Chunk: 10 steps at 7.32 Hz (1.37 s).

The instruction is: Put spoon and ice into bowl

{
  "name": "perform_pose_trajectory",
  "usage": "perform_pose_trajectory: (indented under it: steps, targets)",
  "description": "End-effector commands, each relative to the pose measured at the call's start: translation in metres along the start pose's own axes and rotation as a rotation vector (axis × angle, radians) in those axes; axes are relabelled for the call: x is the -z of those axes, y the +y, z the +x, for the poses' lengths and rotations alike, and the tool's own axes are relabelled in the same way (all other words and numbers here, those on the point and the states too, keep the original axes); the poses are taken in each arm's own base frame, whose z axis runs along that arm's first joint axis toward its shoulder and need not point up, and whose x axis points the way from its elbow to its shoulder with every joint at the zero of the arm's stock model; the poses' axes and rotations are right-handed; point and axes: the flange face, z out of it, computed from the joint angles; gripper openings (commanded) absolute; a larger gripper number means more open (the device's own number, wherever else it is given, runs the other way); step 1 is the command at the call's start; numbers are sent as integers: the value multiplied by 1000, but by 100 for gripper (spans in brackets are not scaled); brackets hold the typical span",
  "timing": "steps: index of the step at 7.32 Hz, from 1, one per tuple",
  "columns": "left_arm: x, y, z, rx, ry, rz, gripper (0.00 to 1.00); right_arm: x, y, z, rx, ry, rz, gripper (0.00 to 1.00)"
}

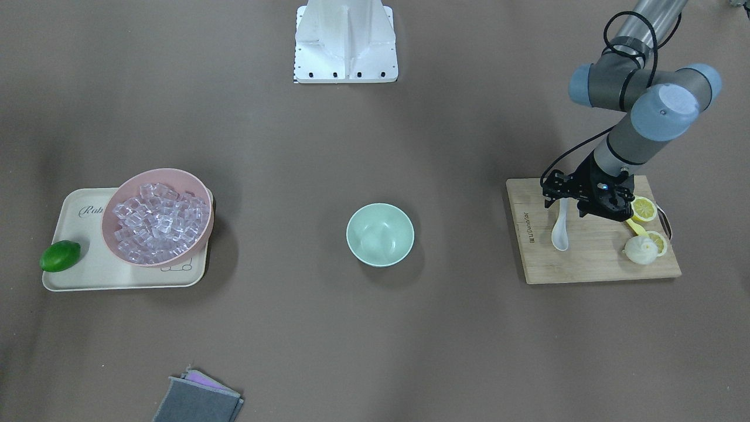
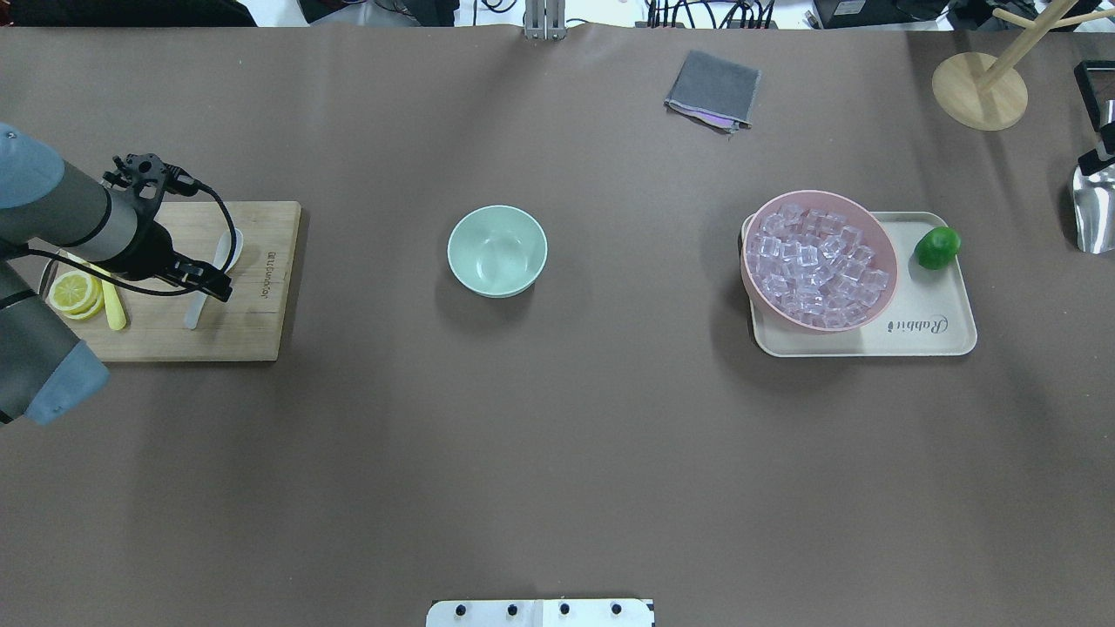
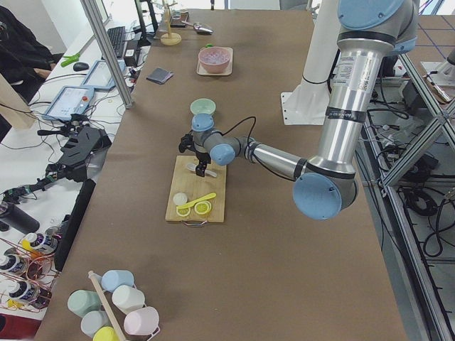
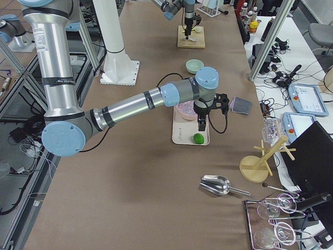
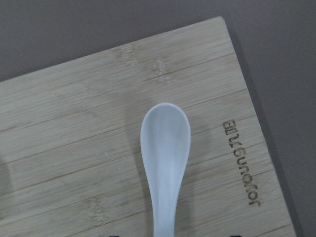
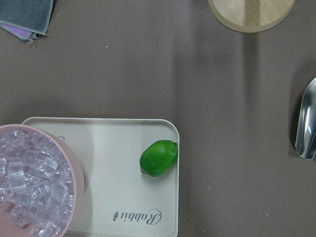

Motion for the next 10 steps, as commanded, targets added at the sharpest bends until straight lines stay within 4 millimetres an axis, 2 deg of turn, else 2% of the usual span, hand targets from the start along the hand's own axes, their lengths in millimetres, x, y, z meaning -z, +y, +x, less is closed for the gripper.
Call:
perform_pose_trajectory:
  steps: [1, 3, 4, 5, 6, 9, 10]
  targets:
    - [-8, 1, -6, -18, 15, 21, 69, 1, 0, -1, 0, 0, 2, 100]
    - [2, -1, 4, -22, 30, 31, 66, 2, 1, -1, 0, -2, 2, 100]
    - [2, -1, 4, -21, 27, 33, 66, 1, 0, 1, -2, 0, 0, 100]
    - [2, 0, 2, -20, 23, 32, 60, 0, 0, 1, -3, 1, -1, 100]
    - [-1, 6, -4, -14, 17, 26, 59, 0, 0, 2, -4, 1, -2, 100]
    - [-1, 6, -3, -12, 17, 25, 49, 0, 1, 1, -5, 1, -1, 100]
    - [-2, 6, -3, -11, 16, 24, 29, 0, 1, 2, -7, 1, 0, 100]
